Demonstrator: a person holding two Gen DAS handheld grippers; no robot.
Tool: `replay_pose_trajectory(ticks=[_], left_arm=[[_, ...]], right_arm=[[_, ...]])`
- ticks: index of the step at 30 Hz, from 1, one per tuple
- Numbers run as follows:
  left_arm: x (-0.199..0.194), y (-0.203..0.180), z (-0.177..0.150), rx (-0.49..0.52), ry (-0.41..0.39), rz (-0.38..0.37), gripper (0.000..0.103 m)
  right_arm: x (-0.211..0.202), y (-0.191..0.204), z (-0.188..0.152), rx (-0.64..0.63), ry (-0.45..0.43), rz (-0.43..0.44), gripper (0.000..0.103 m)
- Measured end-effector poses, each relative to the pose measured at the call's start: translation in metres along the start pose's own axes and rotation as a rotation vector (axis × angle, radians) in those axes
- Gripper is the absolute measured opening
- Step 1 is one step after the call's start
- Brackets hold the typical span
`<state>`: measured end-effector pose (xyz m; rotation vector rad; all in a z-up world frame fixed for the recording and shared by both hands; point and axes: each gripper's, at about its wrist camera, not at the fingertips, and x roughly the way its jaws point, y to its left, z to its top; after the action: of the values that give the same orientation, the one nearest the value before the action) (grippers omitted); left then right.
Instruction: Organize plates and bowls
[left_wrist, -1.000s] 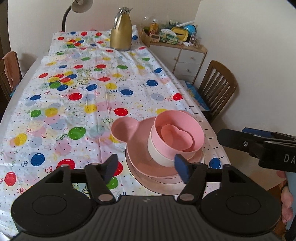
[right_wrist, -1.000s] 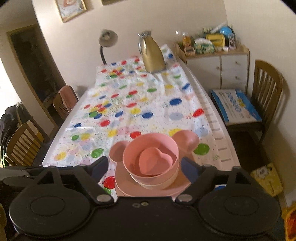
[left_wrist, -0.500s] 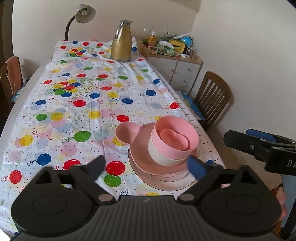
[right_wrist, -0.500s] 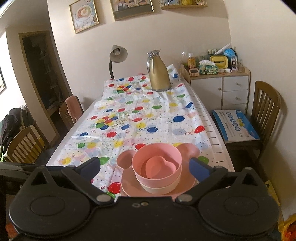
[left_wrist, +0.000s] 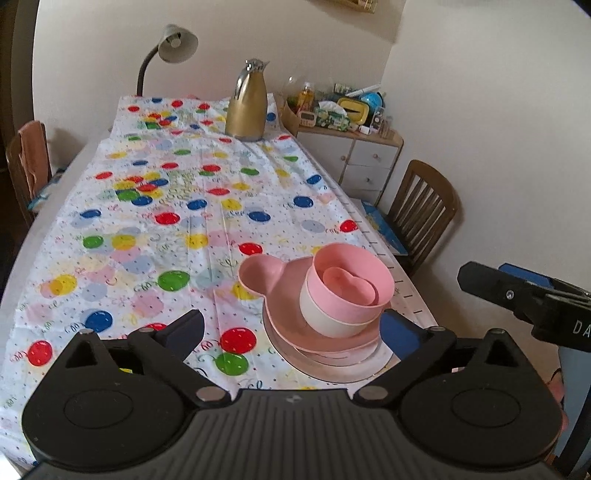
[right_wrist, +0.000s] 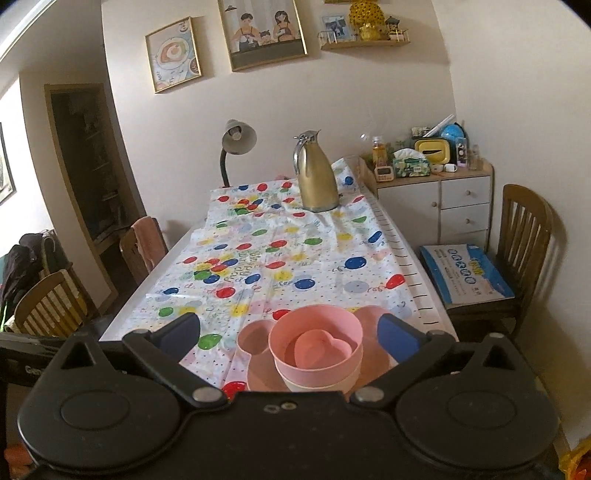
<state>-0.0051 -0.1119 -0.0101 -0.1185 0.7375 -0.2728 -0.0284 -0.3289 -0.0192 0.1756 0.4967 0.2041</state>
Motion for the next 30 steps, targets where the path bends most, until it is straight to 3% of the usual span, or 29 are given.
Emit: replay_pose_trajectory(ticks=[30], left_arm=[[-0.018,0.007,-0.011,0.015,-0.003,-0.032,0.102]], right_arm=[[-0.017,0.022,-0.015,0.034,0.025,-0.04,0.103]])
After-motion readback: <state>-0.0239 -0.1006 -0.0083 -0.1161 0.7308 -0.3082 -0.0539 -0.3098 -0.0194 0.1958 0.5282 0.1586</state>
